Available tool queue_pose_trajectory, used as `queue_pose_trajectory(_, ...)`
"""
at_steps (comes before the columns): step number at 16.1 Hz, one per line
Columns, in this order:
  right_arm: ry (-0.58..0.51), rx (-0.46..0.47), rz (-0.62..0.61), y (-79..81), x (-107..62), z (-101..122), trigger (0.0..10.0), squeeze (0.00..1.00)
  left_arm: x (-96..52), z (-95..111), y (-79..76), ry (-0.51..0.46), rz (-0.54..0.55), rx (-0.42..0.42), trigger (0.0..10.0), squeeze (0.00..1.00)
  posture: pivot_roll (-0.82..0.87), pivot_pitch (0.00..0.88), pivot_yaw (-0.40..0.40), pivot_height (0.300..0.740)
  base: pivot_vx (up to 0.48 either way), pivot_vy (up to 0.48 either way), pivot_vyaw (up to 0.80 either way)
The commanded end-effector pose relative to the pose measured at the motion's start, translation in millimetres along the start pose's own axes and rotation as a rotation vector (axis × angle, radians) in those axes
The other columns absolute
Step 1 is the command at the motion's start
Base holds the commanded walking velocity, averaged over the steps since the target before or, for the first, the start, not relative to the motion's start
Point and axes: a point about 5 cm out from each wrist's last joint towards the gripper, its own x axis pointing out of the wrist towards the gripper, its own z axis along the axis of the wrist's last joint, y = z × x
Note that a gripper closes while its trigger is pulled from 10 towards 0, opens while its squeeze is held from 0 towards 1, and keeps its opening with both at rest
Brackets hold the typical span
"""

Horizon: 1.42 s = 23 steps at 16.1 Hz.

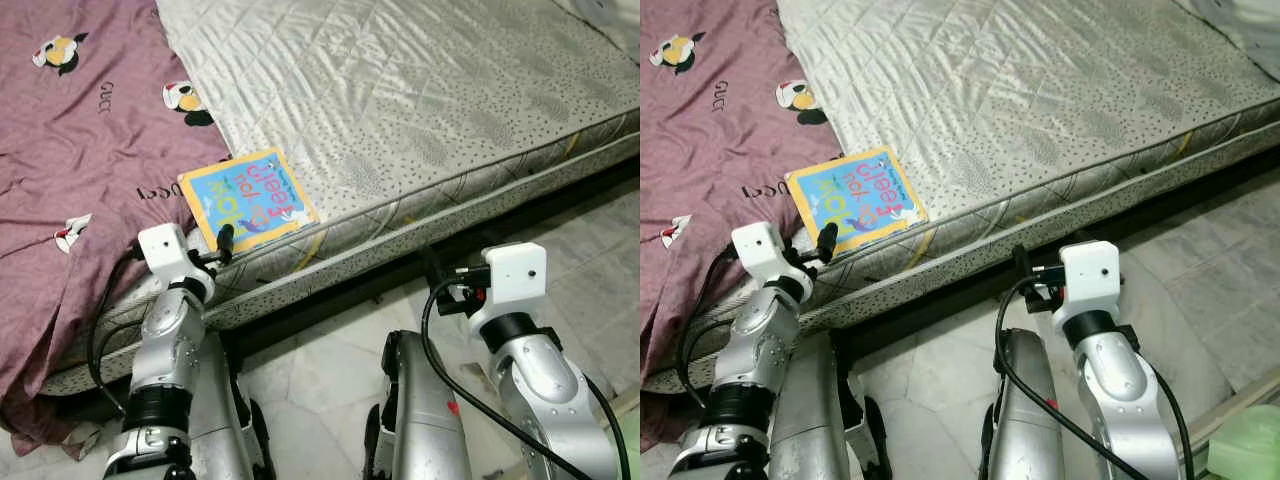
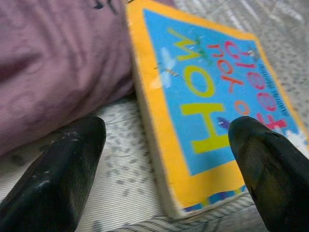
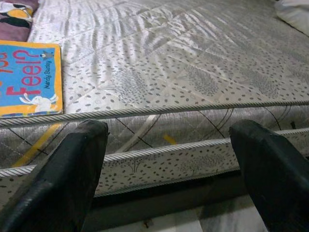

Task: Clean up the room

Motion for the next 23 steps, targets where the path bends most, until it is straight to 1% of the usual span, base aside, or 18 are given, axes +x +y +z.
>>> queue_pose_trajectory(1,0.013,-0.008,-0.017,-2.6,-2.8,-4,10.0,0.0,0.3,-1,6.7,0.026,0.022,0.0,10.0,0.0,-0.19,0.2,0.013,0.522,0.0,0.0,0.0)
queue_pose_trajectory(2,0.01,-0.01,-0.021,-3.6,-2.8,-3,10.0,0.0,2.0,-1,8.5,0.037,0.025,-0.004,10.0,0.0,-0.2,0.2,0.014,0.522,0.0,0.0,0.0)
queue_pose_trajectory(3,0.006,-0.013,-0.025,-4.9,-2.4,-3,10.0,0.0,7.2,-3,10.5,0.072,0.03,-0.029,10.0,0.0,-0.2,0.201,0.014,0.522,0.0,0.0,0.0)
queue_pose_trajectory(5,0.004,-0.016,-0.027,-5.1,-2.4,-2,10.0,0.0,12.2,-3,12.2,0.096,0.04,-0.04,10.0,0.0,-0.21,0.201,0.013,0.522,0.0,0.0,0.0)
queue_pose_trajectory(6,0.001,-0.02,-0.028,-5.8,-2.2,-1,10.0,0.0,16.7,-3,10.8,0.112,0.036,-0.069,10.0,0.0,-0.21,0.198,0.011,0.522,0.0,0.0,0.0)
queue_pose_trajectory(9,-0.008,-0.029,-0.028,-6.3,-0.6,1,10.0,0.0,26.0,-6,-0.2,0.178,0.003,-0.093,10.0,0.0,-0.22,0.191,0.008,0.522,0.0,0.0,0.0)
queue_pose_trajectory(11,-0.014,-0.033,-0.029,-7.1,1.0,2,10.0,0.0,30.8,-10,-7.0,0.216,-0.008,-0.079,10.0,0.0,-0.23,0.187,0.009,0.522,0.0,0.0,0.0)
queue_pose_trajectory(12,-0.016,-0.034,-0.032,-7.3,2.2,2,10.0,0.0,32.6,-11,-10.5,0.228,-0.021,-0.092,10.0,0.0,-0.23,0.183,0.01,0.522,0.0,0.0,0.0)
queue_pose_trajectory(13,-0.02,-0.035,-0.034,-7.3,2.9,3,10.0,0.0,33.8,-12,-14.8,0.229,-0.045,-0.13,10.0,0.0,-0.23,0.18,0.011,0.522,0.0,0.0,0.0)
queue_pose_trajectory(14,-0.022,-0.035,-0.036,-6.9,3.5,3,10.0,0.0,33.8,-15,-19.8,0.253,-0.073,-0.152,10.0,0.0,-0.23,0.178,0.011,0.522,0.0,0.0,0.0)
queue_pose_trajectory(15,-0.025,-0.035,-0.037,-6.7,4.1,4,10.0,0.0,33.4,-20,-24.2,0.288,-0.104,-0.161,10.0,0.0,-0.23,0.175,0.011,0.522,0.0,0.0,0.0)
queue_pose_trajectory(16,-0.026,-0.035,-0.037,-6.8,4.5,4,10.0,0.0,33.0,-22,-23.8,0.303,-0.102,-0.157,10.0,0.0,-0.23,0.174,0.011,0.522,0.0,0.0,0.0)
queue_pose_trajectory(17,-0.029,-0.036,-0.041,-7.4,5.4,4,10.0,0.0,33.9,-20,-24.2,0.291,-0.11,-0.199,0.0,0.0,-0.23,0.165,0.013,0.522,0.0,0.0,0.0)
queue_pose_trajectory(18,-0.037,-0.04,-0.048,-9.0,7.4,5,10.0,0.0,36.2,-16,-23.2,0.268,-0.113,-0.233,0.0,0.0,-0.23,0.157,0.014,0.522,0.0,0.0,0.0)
queue_pose_trajectory(23,-0.058,-0.04,-0.042,-6.1,16.1,5,10.0,0.0,38.0,-8,-14.0,0.241,-0.103,-0.243,0.0,0.0,-0.21,0.128,0.014,0.522,0.0,0.0,0.0)
